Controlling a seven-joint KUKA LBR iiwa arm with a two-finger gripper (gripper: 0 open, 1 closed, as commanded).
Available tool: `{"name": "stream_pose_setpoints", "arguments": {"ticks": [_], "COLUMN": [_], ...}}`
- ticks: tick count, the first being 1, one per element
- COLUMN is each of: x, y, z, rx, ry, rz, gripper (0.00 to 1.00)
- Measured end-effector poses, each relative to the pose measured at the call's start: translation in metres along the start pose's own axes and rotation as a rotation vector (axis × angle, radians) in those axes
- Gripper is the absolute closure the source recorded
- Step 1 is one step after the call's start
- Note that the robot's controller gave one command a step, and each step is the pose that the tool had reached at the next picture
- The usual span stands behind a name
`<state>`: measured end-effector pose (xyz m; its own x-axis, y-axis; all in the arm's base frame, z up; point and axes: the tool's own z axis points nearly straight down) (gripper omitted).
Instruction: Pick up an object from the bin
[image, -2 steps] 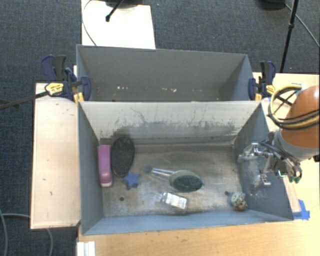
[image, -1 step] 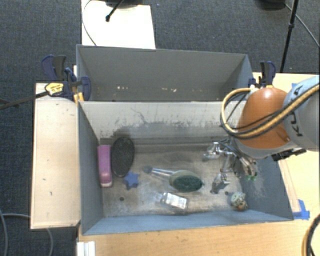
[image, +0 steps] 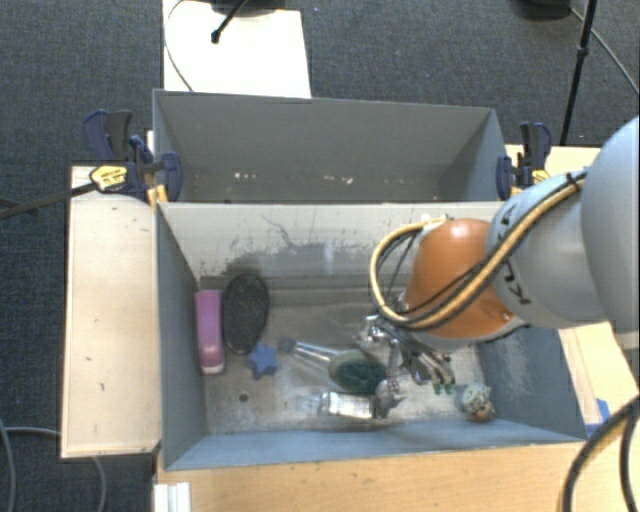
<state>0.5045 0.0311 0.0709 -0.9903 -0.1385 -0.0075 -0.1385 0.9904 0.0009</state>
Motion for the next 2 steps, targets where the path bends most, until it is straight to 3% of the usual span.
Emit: {"name": "stream_pose_setpoints", "arguments": {"ticks": [1,2], "x": [-0.003,-0.006], "y": [-0.002,0.033], "z": [-0.004,-0.16], "rx": [0.001,0.001], "ry": [-0.008,-0.002], "rz": [-0.001,-0.193], "gripper": [1.0,1.0]}}
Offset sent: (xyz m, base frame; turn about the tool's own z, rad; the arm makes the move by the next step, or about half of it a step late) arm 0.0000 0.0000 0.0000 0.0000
